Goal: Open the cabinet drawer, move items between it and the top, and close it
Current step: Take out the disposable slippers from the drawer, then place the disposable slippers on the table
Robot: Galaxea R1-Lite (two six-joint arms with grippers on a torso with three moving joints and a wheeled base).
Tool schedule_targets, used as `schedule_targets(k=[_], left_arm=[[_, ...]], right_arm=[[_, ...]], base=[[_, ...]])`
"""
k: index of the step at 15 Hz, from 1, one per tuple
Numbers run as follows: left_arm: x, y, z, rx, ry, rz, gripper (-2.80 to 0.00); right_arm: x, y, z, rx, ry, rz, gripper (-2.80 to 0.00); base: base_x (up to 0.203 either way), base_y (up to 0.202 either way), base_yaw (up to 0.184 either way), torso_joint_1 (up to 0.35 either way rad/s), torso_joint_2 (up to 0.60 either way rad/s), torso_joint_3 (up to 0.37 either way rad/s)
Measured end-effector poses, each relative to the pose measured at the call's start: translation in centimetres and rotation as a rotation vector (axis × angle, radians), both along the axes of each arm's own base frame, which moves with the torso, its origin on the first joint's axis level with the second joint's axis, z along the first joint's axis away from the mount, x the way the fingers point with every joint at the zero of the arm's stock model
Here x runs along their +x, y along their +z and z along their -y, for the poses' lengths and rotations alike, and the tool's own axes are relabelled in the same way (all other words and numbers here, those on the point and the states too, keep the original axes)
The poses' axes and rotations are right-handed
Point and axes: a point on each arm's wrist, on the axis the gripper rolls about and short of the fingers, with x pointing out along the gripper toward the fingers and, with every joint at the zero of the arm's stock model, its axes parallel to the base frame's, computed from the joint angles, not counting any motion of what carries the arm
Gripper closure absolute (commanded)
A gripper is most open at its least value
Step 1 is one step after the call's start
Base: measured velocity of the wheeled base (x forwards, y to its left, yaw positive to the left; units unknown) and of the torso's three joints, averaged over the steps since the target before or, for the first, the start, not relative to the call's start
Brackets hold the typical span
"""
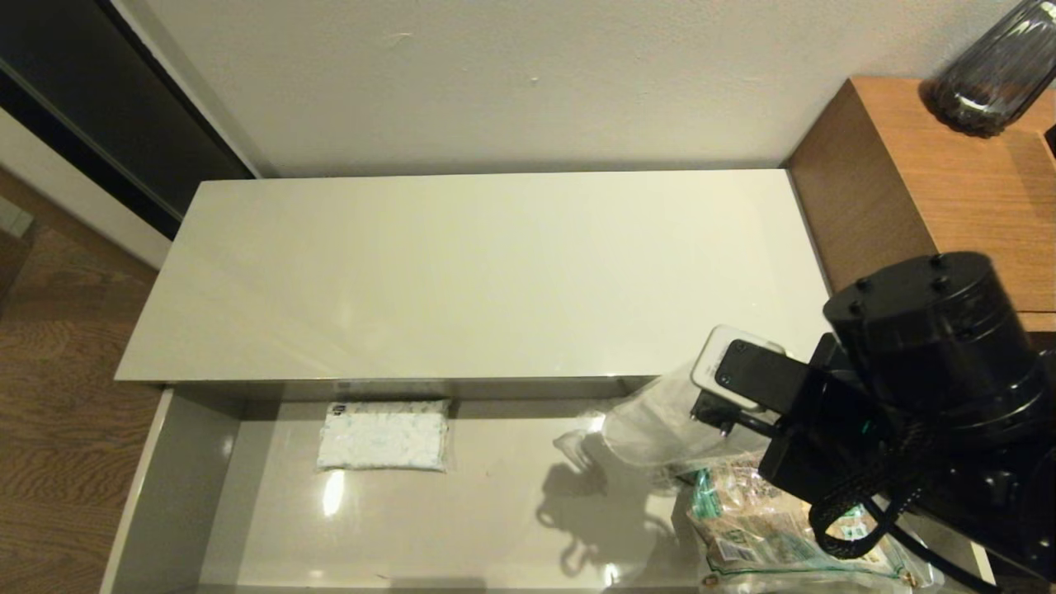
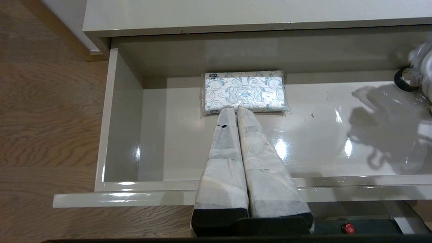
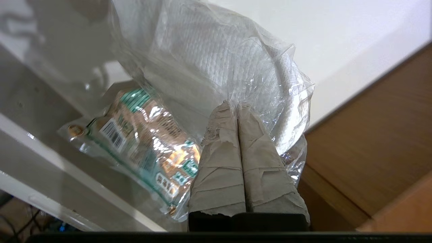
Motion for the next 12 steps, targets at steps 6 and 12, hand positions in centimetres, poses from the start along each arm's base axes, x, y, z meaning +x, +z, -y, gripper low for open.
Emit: schedule_targets(k=[6, 12], left_arm=[[0.0, 0.0, 0.0, 0.0, 0.0, 0.0, 0.0], [0.0, 0.0, 0.0, 0.0, 0.0, 0.0, 0.0]], right_arm=[[0.8, 6.6, 1.0, 0.117, -0.051, 0.103, 0.0], [8.3, 11.5, 1.4, 0.197, -0.236, 0.203, 0.0]], base=[[0.0, 0.0, 0.0, 0.0, 0.0, 0.0], [0.0, 0.0, 0.0, 0.0, 0.0, 0.0]])
